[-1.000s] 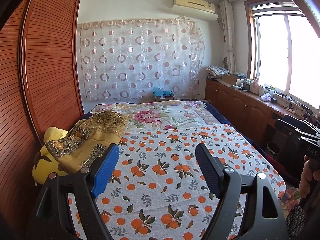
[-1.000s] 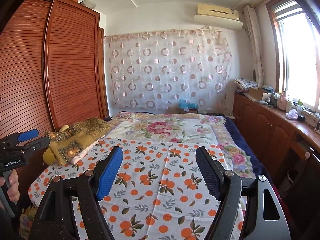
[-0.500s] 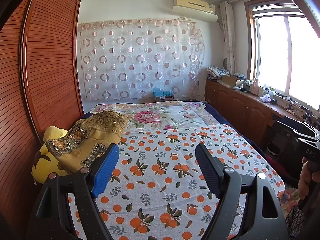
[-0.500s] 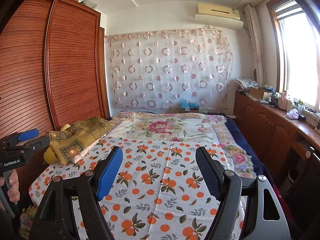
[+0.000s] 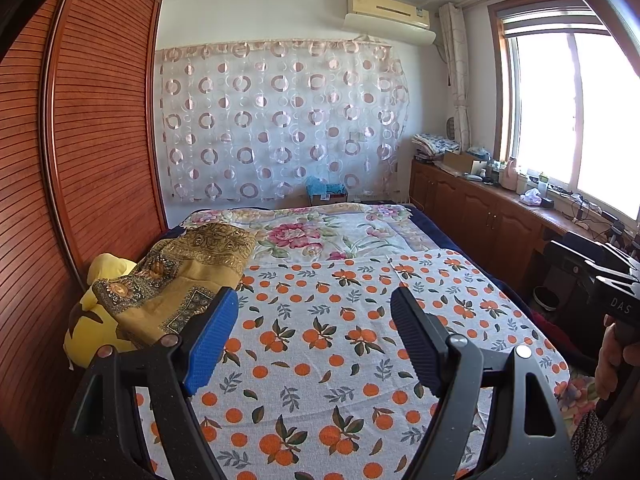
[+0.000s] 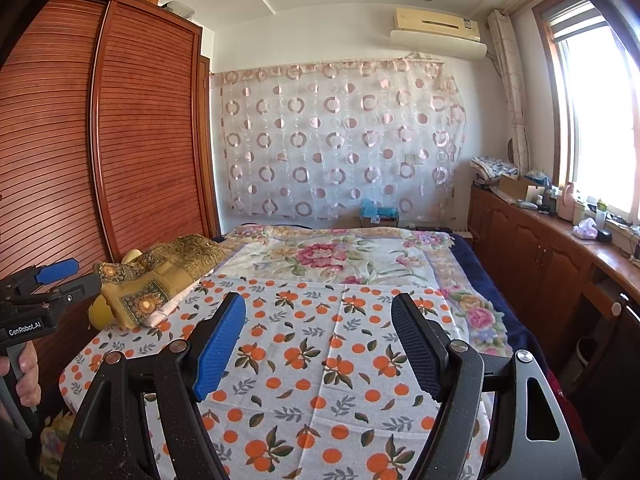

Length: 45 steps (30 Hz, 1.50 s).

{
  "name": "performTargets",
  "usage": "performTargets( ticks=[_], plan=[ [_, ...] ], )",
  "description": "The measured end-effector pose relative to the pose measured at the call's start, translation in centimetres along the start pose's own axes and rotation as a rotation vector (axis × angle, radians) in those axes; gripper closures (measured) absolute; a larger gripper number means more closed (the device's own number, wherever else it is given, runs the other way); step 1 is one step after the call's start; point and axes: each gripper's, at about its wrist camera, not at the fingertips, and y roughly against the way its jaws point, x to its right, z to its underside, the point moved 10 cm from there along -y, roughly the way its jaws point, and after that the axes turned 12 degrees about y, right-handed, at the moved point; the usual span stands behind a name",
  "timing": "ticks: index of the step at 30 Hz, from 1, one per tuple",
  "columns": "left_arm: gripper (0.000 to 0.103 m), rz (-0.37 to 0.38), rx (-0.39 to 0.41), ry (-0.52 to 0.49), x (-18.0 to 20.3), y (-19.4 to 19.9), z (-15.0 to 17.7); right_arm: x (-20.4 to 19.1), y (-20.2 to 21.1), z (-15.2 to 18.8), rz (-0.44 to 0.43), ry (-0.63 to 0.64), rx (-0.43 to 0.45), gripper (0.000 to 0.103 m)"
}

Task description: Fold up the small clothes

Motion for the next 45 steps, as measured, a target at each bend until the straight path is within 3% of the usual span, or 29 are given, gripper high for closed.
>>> performTargets(
  ticks=[45],
  plan=[
    [0.024, 0.002, 0.004, -0.002, -0.12, -0.15, 0.35, 0.08, -0.03, 0.17, 0.001, -0.002, 0.011, 0.026]
  ],
)
